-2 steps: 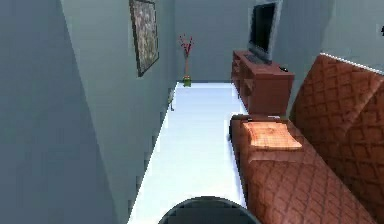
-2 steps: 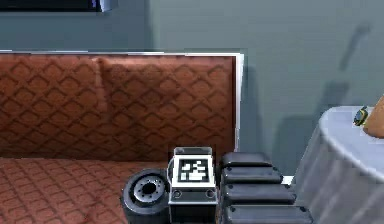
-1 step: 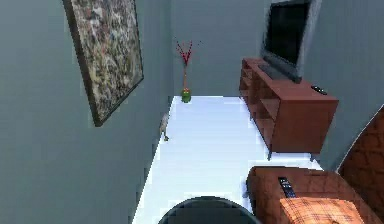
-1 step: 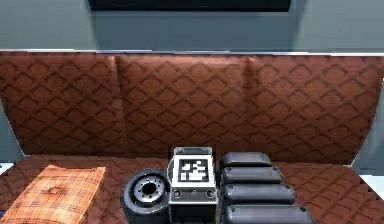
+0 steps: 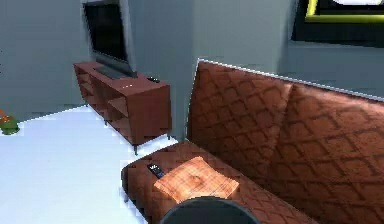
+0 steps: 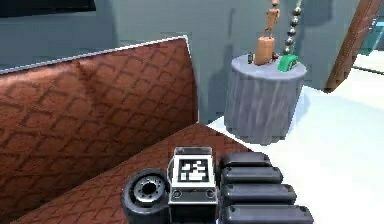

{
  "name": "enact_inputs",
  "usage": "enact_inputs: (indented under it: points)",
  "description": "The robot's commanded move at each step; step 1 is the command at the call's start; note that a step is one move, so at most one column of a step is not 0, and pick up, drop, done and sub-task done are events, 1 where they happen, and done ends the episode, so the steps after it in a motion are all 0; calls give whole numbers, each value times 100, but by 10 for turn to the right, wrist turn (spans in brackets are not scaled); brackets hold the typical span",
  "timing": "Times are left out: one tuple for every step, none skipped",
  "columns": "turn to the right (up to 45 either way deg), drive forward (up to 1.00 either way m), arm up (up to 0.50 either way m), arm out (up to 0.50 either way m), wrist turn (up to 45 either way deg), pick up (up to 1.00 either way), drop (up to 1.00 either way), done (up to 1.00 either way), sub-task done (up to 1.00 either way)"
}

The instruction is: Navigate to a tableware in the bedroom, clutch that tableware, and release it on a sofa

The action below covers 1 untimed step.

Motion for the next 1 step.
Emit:
enact_inputs:
  points:
    - [450,0,0,0,0,0,0,0,0]
